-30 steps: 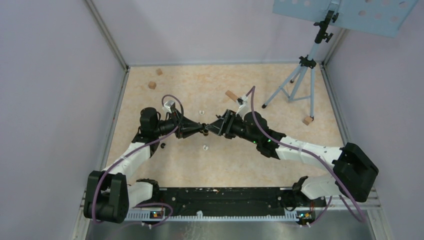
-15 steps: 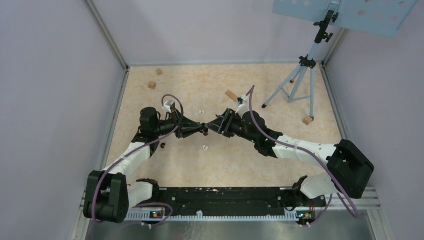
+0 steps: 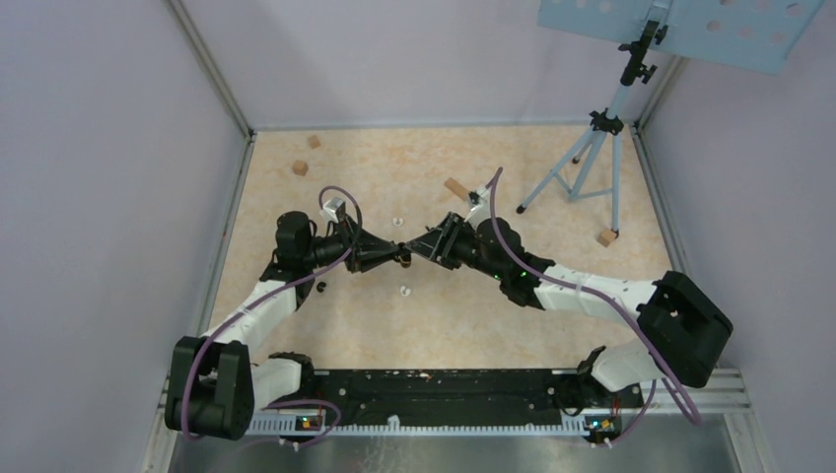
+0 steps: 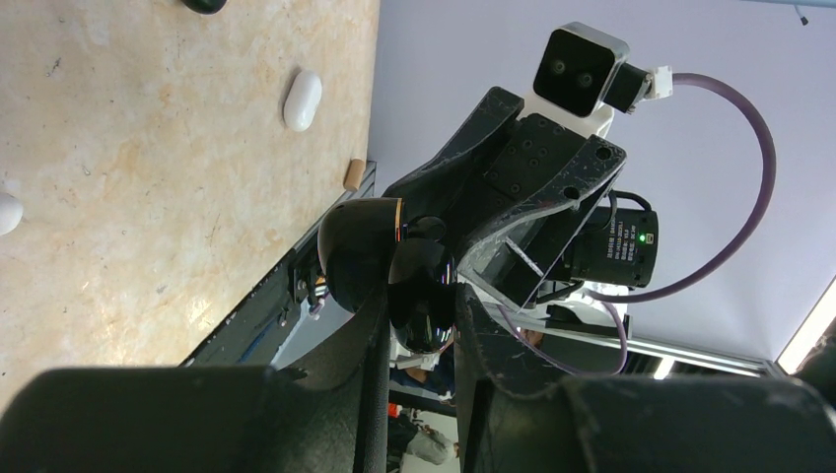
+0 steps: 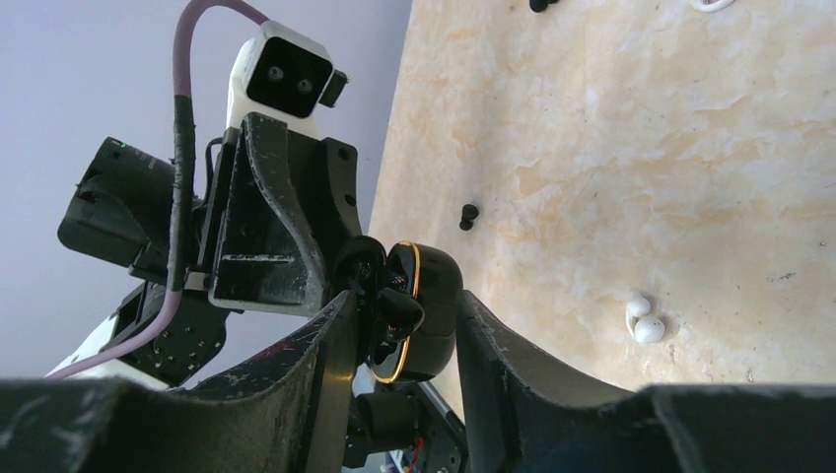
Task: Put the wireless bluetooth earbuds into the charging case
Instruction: Pick up the left earbud from the left side groove of the charging case.
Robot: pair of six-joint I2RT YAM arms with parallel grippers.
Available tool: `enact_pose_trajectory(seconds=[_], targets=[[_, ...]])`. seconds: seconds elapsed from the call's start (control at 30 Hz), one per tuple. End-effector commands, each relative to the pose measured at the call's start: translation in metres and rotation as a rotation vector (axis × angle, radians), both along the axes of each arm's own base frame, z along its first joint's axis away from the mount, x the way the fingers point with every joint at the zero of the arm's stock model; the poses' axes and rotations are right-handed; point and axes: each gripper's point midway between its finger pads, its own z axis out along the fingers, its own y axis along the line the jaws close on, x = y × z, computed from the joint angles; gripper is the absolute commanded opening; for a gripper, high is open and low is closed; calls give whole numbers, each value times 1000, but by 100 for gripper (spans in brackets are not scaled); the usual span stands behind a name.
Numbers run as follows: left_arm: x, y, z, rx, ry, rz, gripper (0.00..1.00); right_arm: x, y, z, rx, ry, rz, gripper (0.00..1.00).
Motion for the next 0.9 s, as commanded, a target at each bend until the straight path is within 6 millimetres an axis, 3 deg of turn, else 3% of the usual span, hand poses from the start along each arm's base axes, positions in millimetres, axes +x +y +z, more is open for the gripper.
enact_pose_trajectory(seconds=[0.0,0.53,0.87], targets=[[1,-1,19,-12,-97,-21,0,10,5,23,63,-44,-11,40],[1,-1,19,-12,-100,-30,0,11,8,26,70,-53,-2,22],[3,-1,16,6,-105,-31,0,9,-5,34,20,-94,-26,7]])
